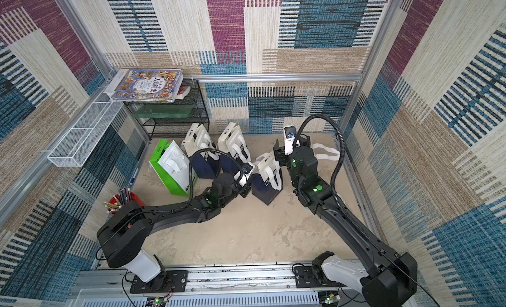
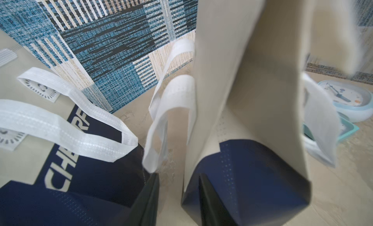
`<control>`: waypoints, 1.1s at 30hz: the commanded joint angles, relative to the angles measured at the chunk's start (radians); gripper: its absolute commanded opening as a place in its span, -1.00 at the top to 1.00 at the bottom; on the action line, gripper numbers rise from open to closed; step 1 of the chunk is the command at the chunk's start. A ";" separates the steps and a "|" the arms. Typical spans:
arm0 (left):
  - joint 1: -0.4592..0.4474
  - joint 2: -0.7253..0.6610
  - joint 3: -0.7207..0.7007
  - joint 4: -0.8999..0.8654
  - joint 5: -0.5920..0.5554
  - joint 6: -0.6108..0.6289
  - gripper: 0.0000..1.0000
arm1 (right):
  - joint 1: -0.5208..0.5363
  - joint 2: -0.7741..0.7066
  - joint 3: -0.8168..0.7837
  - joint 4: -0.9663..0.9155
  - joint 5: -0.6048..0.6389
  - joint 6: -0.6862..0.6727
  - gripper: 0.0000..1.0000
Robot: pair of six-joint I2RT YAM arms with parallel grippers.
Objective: Open the takeout bag
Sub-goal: Adjust the takeout bag at the center of the board.
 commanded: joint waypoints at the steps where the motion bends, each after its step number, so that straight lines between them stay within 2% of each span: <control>1: 0.002 -0.018 -0.009 0.035 -0.014 -0.006 0.11 | 0.001 -0.001 -0.001 0.012 -0.005 0.001 -0.59; 11: 0.000 -0.148 -0.148 0.086 0.043 -0.126 0.06 | 0.003 -0.004 -0.009 0.014 -0.010 -0.004 -0.59; 16: 0.000 -0.244 -0.250 0.081 0.144 -0.209 0.10 | 0.004 -0.001 -0.012 0.014 -0.008 -0.003 -0.59; 21: -0.014 -0.292 -0.334 0.188 0.245 -0.334 0.10 | 0.003 0.005 -0.007 0.007 -0.004 0.004 -0.60; 25: -0.031 -0.263 -0.316 0.255 0.263 -0.388 0.09 | 0.004 0.002 -0.007 0.000 -0.003 0.008 -0.59; 33: -0.033 -0.104 -0.233 0.436 0.283 -0.496 0.06 | 0.004 -0.019 -0.010 -0.010 0.011 -0.003 -0.59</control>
